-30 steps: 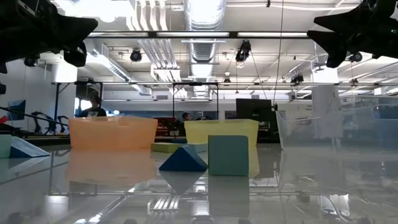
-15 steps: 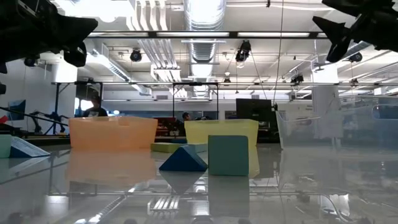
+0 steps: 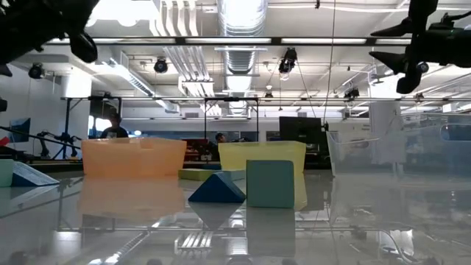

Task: Sort & place blocks by color
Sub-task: Put the blue block into the transparent bin

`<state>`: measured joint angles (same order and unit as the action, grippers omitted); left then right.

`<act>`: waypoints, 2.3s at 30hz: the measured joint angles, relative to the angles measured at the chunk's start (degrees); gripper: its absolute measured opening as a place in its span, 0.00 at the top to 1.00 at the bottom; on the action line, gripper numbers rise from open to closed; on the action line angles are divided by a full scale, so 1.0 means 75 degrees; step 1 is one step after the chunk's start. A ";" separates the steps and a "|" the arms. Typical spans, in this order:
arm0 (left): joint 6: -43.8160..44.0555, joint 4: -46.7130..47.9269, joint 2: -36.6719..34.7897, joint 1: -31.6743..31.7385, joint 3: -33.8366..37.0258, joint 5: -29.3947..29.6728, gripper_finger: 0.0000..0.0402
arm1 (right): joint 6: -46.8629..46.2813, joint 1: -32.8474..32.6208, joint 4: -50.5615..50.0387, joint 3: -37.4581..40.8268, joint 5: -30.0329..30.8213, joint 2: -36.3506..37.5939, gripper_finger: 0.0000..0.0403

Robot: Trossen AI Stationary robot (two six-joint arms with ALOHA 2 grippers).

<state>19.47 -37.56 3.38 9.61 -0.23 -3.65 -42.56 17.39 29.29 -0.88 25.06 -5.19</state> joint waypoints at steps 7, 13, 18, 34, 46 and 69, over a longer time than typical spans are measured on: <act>-0.0033 -0.2269 -0.0006 0.0002 0.0003 0.0143 1.00 | 0.0015 0.0015 -0.0038 -0.0653 0.0062 -0.0658 0.55; -0.0030 -0.3689 -0.0009 0.0002 0.0004 0.0145 1.00 | -0.0030 0.0017 -0.0479 -0.1473 0.0055 -0.1569 0.55; 0.0627 -0.3668 0.0062 -0.0001 -0.0266 0.0521 1.00 | -0.0396 0.0017 -0.1882 -0.2474 -0.0151 -0.2420 0.55; 0.3402 -0.1702 0.2494 -0.0001 -0.1468 0.2666 1.00 | 0.1308 0.0023 -0.5530 -0.6189 -0.0478 -0.5135 0.55; 0.4165 0.4159 0.4547 -0.0005 -0.3938 0.2108 1.00 | 0.3331 0.0017 -0.6975 -0.7985 -0.2470 -0.7075 0.55; 0.3954 0.6839 0.6746 0.0002 -0.5662 0.0037 1.00 | 0.6343 -0.0225 -0.8024 -0.9755 -0.5144 -0.9660 0.55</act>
<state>49.12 13.74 53.98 9.63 -42.70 -3.38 5.02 15.70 -30.90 -74.04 -13.52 -77.63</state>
